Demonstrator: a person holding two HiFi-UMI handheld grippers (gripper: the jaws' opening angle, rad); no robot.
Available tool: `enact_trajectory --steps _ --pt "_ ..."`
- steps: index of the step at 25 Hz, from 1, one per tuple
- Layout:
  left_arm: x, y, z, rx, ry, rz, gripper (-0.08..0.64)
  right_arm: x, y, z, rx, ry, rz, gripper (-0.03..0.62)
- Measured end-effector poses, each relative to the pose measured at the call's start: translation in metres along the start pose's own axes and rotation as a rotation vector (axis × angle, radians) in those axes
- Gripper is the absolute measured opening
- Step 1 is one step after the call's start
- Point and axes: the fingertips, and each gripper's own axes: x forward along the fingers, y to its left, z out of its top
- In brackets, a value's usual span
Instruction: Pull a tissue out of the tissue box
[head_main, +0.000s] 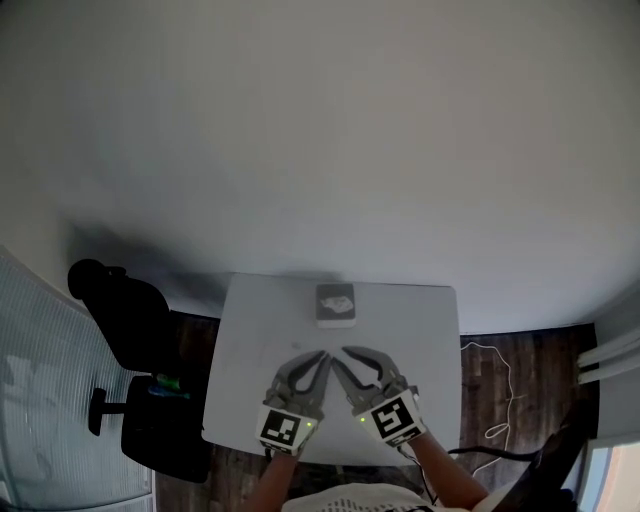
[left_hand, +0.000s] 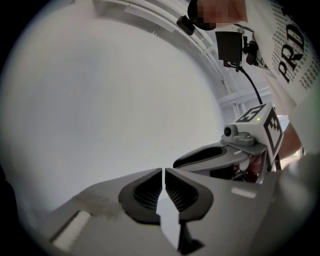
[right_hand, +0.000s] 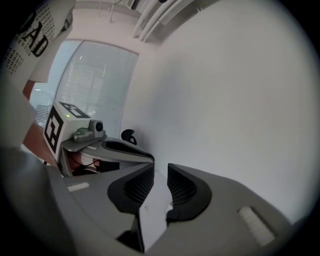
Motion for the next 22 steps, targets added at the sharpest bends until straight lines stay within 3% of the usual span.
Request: enact_trajectory --steps 5,22 --pt "0.030 0.021 -0.010 -0.049 -0.028 0.002 -0.008 0.030 -0.020 -0.026 -0.009 0.062 -0.047 0.091" --pt "0.115 0.075 -0.114 -0.105 0.061 -0.004 -0.008 0.120 -0.081 -0.133 0.007 0.231 -0.074 0.113"
